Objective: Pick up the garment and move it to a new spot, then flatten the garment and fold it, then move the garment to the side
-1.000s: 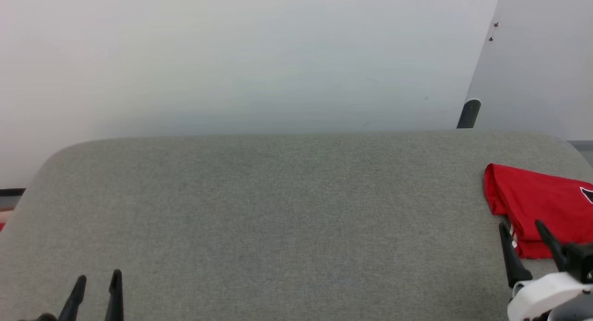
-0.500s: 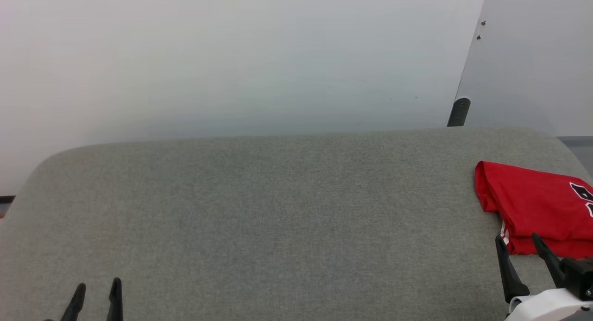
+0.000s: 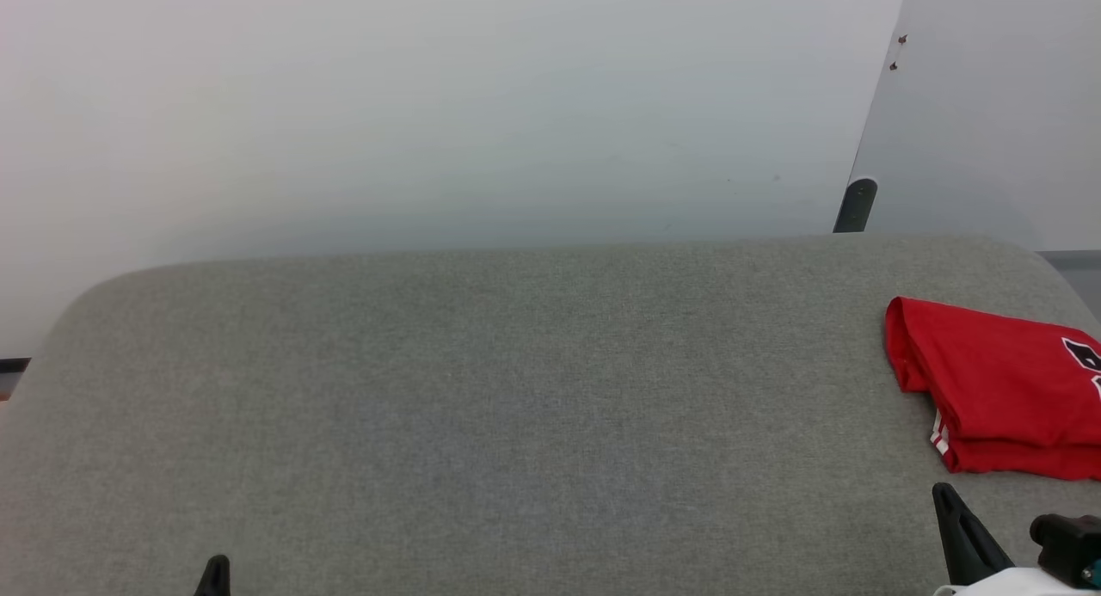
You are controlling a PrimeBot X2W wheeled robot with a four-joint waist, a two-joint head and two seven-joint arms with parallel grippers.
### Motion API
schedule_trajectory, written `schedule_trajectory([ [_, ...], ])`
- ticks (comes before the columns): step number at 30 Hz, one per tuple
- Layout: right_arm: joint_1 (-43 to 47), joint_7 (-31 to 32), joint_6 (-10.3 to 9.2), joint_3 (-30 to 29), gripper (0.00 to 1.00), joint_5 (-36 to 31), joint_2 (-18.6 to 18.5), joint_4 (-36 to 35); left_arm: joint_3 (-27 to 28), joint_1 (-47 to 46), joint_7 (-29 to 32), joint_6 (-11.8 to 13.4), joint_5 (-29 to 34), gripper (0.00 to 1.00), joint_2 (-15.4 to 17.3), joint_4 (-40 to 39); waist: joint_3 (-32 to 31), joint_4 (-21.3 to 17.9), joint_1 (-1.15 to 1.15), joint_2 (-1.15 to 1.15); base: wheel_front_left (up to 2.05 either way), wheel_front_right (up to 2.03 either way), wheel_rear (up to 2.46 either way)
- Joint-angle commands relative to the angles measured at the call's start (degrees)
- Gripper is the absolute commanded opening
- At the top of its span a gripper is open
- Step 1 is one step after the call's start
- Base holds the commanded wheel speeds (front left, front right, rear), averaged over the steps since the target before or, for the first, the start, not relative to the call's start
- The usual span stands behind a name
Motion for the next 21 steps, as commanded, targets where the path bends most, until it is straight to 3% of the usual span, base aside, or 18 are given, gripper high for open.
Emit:
schedule_trajectory([
  [1,-1.93,0.25,0.0,-0.57,0.0,2.72,-0.05,-0.94,0.4,-1.82,0.48,-0.05,-2.28,0.0,0.26,-0.8,0.08,0.03,0.0,0.0,0.0,0.0,0.0],
  [21,-3.55,2.9,-0.01,-1.46,0.0,21.71,1.69,-1.23,0.58,-5.76,5.31,-0.17,-17.95,0.0,-2.6,-0.67,1.07,0.37,0.0,0.0,0.0,0.0,0.0],
])
